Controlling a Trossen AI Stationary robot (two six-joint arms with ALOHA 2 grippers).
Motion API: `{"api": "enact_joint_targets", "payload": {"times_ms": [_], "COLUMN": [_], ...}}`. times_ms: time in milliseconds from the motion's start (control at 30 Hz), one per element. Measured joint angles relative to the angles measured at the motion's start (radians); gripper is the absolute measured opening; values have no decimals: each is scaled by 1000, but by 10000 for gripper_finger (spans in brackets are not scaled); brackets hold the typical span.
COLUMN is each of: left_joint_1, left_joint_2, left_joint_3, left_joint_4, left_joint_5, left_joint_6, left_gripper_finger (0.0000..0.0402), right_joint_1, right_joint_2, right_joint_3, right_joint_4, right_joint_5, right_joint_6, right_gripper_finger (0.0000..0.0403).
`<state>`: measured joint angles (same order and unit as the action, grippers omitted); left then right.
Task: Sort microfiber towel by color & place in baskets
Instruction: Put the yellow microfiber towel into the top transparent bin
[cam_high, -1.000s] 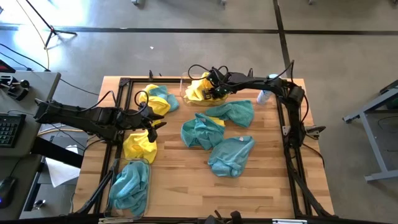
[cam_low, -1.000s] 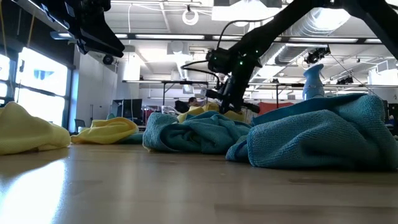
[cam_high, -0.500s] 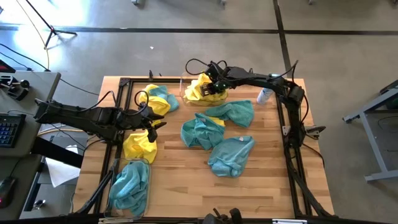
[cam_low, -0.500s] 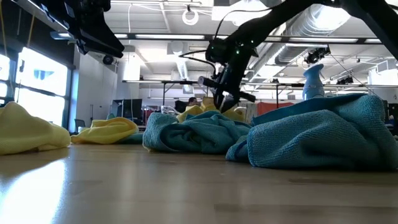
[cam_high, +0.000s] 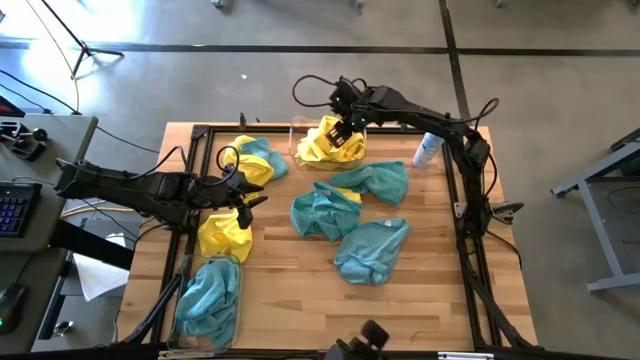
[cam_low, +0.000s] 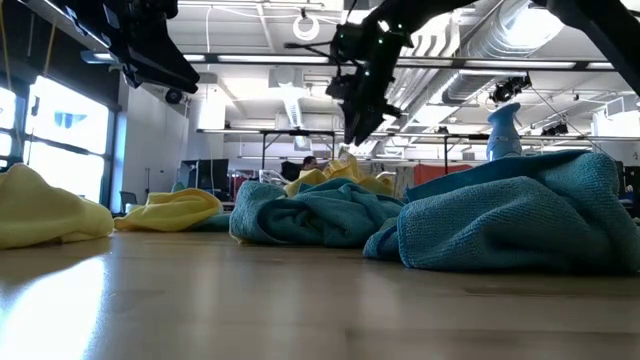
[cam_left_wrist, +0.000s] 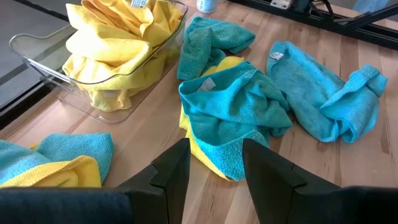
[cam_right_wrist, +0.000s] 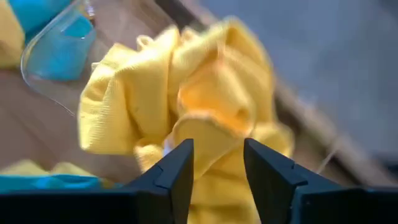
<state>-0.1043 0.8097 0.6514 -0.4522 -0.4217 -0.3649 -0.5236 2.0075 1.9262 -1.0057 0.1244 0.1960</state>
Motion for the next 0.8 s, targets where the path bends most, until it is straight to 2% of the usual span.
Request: {"api": "enact_joint_targets", "payload": {"times_ms": [100, 267, 433, 567, 800], "left_joint_1": [0, 0, 0, 0, 0], "left_joint_2": [0, 0, 0, 0, 0], "left_joint_3": [0, 0, 0, 0, 0], "left_joint_4": [0, 0, 0, 0, 1], "left_joint_5": [0, 0, 0, 0, 0], "left_joint_6": [0, -3, -26, -52, -53], "left_gripper_finger": [136, 136, 136, 136, 136], "right_joint_1": [0, 0, 0, -4, -17], "right_joint_2": [0, 37, 118, 189, 259], "right_joint_3": [10, 10, 10, 9, 8], "right_joint_4": [46, 57, 58, 31, 18], "right_joint_5": [0, -29, -57, -42, -79], "right_joint_6": [-191, -396, -552, -555, -561], "right_gripper_finger": [101, 11, 5, 2, 1]}}
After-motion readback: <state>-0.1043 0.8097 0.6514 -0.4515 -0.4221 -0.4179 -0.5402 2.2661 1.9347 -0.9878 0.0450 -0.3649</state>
